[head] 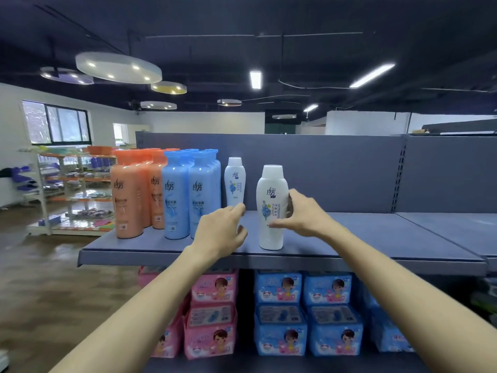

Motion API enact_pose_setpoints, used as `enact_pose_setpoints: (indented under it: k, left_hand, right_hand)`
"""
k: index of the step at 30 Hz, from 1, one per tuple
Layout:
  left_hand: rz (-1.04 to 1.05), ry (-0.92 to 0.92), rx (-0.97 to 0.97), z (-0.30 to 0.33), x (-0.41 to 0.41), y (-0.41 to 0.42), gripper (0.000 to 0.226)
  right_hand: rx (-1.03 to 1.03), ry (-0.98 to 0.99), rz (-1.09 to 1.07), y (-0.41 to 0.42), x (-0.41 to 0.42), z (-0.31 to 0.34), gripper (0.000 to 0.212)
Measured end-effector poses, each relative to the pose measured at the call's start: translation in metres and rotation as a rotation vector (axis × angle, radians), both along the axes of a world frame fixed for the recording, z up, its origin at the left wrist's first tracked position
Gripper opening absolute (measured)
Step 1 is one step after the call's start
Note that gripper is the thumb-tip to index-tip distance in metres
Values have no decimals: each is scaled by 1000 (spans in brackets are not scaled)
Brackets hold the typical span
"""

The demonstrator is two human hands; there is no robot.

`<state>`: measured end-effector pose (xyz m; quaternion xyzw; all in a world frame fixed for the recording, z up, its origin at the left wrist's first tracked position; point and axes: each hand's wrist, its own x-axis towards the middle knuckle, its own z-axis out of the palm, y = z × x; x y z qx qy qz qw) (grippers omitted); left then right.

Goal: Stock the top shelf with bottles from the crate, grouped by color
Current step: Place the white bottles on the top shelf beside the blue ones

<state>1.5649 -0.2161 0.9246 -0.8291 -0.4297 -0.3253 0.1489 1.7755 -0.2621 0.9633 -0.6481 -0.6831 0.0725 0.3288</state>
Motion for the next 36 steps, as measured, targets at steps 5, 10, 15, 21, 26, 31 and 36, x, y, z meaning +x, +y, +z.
enact_pose_setpoints:
  k: [5,10,15,21,26,31,36]
  left_hand:
    - [14,-51,-120,-13,7,22,25]
    - [77,-33,-67,-28,12,39,18]
    - [44,-97,-60,-32,15,54,15]
    - [32,-84,-29,-30,23,69,14]
    - [21,-70,-48,-29,29,82,12]
    - [-6,-94,-11,-32,30,86,8]
    - [-17,-94,28,-34,30,88,10]
  right_hand:
    - [-26,31,7,8,1,-38,64]
    - [13,115,-25,29,1,-46,53]
    - [29,137,-56,65,-4,-49,51]
    - [14,126,-49,110,-12,-46,45]
    - [-1,118,-27,147,-19,-48,41]
    - [-19,118,-14,176,-28,-48,38]
    - [-23,101,6,195,-37,-48,29]
